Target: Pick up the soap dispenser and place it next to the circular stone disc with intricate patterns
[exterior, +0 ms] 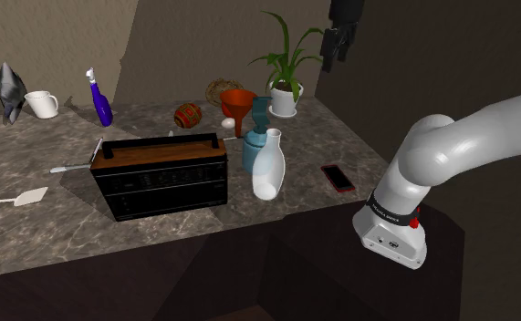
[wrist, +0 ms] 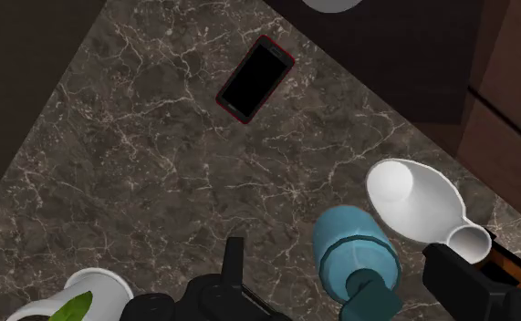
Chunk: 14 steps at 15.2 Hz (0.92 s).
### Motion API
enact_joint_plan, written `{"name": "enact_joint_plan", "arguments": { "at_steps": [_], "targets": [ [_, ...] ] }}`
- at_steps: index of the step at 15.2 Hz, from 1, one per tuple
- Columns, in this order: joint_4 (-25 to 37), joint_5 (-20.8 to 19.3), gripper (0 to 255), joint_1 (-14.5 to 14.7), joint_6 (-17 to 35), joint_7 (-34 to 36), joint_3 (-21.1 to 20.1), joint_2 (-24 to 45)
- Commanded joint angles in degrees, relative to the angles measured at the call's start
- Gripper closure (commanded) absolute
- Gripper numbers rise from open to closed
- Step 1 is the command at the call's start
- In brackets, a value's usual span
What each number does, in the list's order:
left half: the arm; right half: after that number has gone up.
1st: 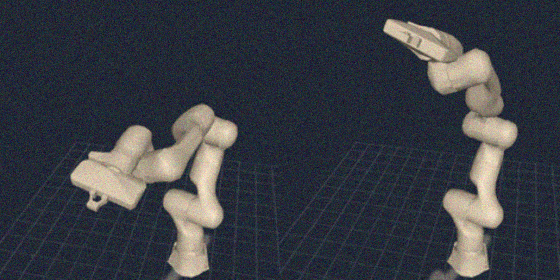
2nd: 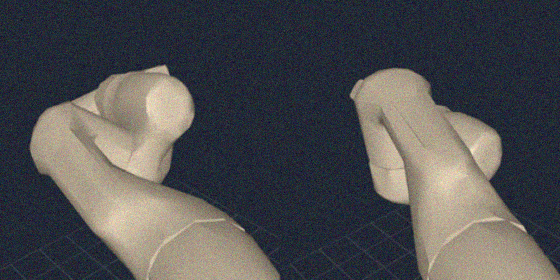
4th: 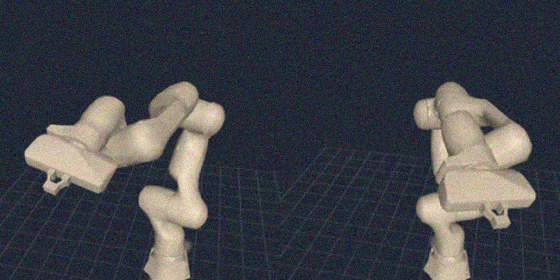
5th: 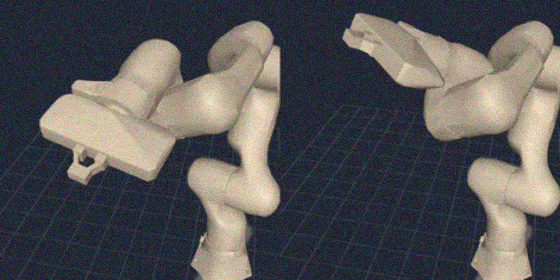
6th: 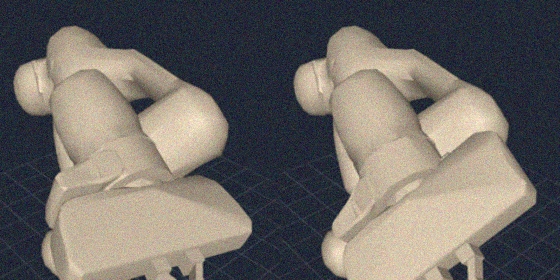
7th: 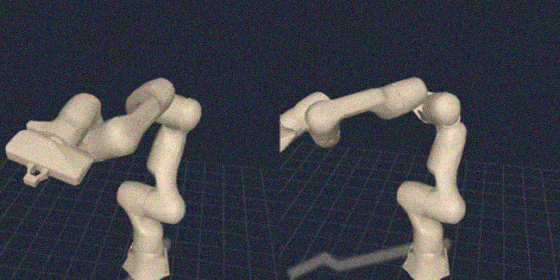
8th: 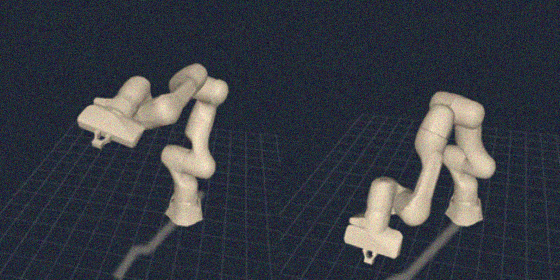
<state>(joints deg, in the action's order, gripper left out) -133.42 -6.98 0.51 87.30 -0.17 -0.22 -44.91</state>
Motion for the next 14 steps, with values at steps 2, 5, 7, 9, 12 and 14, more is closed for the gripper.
{"name": "enact_joint_plan", "arguments": {
  "at_steps": [2, 5, 7, 9, 12, 14],
  "targets": [
    [-1.9, 0.8, 0, -0.2, 2.2, 2.5, -1.0, -0.4],
    [-7.0, 3.0, 0, -0.8, 9.3, 10.0, -4.1, -0.9],
    [-9.8, 4.3, 0, -1.3, 14.2, 15.0, -6.3, -0.5],
    [-12.2, 5.5, 0, -1.8, 19.3, 20.0, -8.7, 0.6],
    [-14.7, 6.8, 0, -2.8, 27.2, 27.7, -12.6, 3.5],
    [-15.7, 7.2, 0, -3.9, 32.5, 33.0, -15.4, 6.2]
  ]
}}
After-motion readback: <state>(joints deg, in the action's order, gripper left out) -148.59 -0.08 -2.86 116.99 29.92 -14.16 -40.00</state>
